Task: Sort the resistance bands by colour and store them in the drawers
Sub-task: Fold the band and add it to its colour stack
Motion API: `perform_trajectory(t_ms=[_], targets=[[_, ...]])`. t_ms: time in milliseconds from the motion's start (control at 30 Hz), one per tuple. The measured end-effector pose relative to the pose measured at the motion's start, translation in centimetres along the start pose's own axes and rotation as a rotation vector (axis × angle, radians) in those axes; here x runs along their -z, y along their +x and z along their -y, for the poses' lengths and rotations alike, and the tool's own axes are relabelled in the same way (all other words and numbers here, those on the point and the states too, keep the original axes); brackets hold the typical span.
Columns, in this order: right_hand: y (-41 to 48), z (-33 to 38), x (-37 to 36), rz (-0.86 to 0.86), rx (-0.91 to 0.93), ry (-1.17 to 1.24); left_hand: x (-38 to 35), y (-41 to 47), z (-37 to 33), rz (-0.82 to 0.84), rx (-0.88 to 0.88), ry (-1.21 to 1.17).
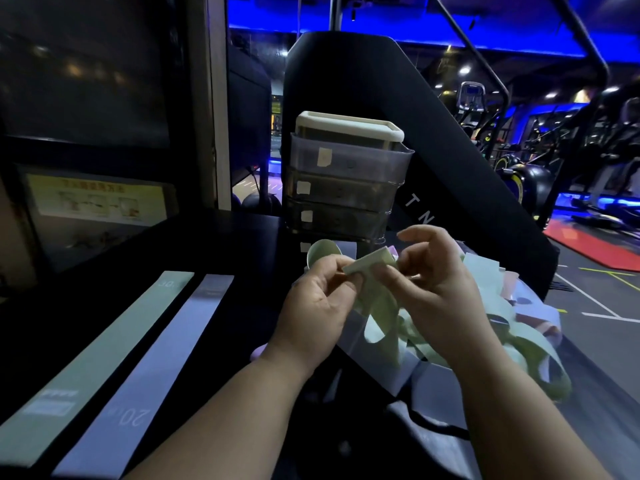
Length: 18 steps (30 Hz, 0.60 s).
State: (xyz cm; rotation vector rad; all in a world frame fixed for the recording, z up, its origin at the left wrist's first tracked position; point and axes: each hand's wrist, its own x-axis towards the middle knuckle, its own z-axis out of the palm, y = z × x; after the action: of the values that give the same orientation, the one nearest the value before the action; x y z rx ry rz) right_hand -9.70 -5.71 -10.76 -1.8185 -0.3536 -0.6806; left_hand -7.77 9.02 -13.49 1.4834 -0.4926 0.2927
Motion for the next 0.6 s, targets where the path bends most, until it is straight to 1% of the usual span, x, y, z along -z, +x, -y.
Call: perform_trajectory(t_ms=[67,133,233,300,400,433,500,600], targets=[[0.2,0.0,0.4,0.015,0.033,-0.08,0.0,0.1,0.0,0.002,-0.029,-0.032],[0.2,0.2,0.8,0.097,0.07,-0.147,0.1,0.1,0.1,-0.005,-0.053,-0.049],[0.0,0.4,1.2,0.276,0.055,-0.085,0.3,0.0,-0.1,-0.055,-0.073,-0.118],[-0.1,0.5,1.1,0.313,0.052,-0.07,0.2,-0.1,-0.4,-0.105,-0.087,-0.146],[-0.2,0.5,0.7,0.204,0.131,-0.101,0.1,0.0,-0.4,-0.153,-0.12,-0.146],[-0.2,0.5,0.6,0.159,0.144,-0.105,0.1,0.0,-0.3,-0.14,-0.121,-0.152],[-0.2,0.6,0.4,0.101,0.133,-0.013,0.1,-0.1,-0.2,-0.068,-0.082,-0.162],[-0.1,0.9,0.5,0.011,0.09,0.157,-0.4,-0.3,0.3,0.103,0.007,-0.148]])
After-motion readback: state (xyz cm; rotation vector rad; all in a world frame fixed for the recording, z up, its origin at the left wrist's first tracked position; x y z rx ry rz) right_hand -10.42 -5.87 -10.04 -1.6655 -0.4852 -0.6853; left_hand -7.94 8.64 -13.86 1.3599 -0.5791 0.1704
